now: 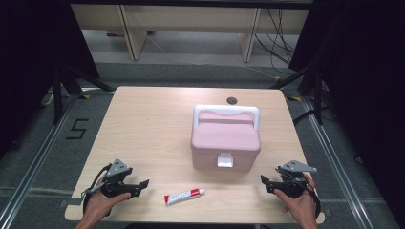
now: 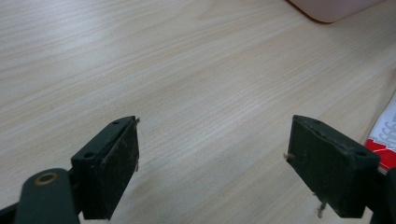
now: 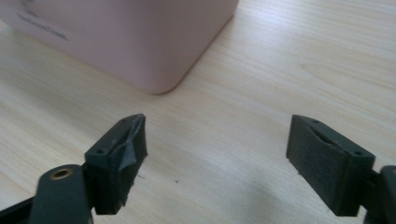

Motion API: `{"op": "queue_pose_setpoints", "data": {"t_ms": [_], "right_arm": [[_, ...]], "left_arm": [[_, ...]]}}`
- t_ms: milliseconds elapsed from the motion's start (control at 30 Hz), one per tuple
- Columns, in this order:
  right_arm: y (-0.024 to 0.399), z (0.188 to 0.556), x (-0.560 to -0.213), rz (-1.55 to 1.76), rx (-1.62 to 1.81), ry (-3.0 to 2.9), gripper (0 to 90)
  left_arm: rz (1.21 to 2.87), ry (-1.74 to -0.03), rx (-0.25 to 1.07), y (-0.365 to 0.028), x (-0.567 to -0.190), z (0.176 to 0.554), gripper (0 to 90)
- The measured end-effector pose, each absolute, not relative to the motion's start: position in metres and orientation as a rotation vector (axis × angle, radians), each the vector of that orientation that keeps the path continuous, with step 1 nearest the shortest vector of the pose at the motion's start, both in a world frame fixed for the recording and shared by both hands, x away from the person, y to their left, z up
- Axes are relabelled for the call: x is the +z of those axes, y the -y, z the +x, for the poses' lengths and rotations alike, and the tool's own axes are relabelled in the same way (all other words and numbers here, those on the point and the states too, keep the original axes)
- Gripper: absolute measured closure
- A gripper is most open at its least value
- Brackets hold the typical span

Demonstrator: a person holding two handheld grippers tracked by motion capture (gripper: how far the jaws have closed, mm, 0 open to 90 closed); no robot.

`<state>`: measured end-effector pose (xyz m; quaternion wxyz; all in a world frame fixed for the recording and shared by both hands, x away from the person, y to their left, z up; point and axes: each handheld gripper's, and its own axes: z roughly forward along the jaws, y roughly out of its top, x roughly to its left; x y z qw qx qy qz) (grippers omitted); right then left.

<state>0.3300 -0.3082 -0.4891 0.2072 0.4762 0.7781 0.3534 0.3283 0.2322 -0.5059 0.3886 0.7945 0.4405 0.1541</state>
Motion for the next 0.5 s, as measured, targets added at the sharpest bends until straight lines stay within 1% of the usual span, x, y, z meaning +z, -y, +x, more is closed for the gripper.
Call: {"op": "queue_pose_setpoints", "data": {"t_ms": [133,167,200,333,367,400,500], "right_arm": [[0.306,0.329,-0.486,1.288,0.995,-2.181,23.6],[0.303,0.325,-0.484,1.341,1.013,-2.188,23.8],[0.306,0.325,-0.482,1.263,0.998,-2.204,24.1],[0.300,0.312,-0.470,1.268,1.043,-2.262,26.9],[0.299,0.311,-0.467,1.196,1.026,-2.291,28.5],[0.294,0.307,-0.464,1.195,1.030,-2.313,29.5],[0.286,0.301,-0.458,1.098,0.996,-2.361,29.5]], "left_arm": [[2.030,-1.118,0.392,-0.233,-0.506,0.328,16.3],[2.033,-1.117,0.390,-0.233,-0.505,0.328,16.3],[2.025,-1.116,0.390,-0.233,-0.506,0.328,16.2],[2.019,-1.115,0.397,-0.232,-0.507,0.329,16.3],[2.027,-1.118,0.393,-0.233,-0.507,0.328,16.3],[2.021,-1.121,0.398,-0.233,-0.507,0.328,16.3],[2.020,-1.113,0.405,-0.234,-0.507,0.329,16.3]]}}
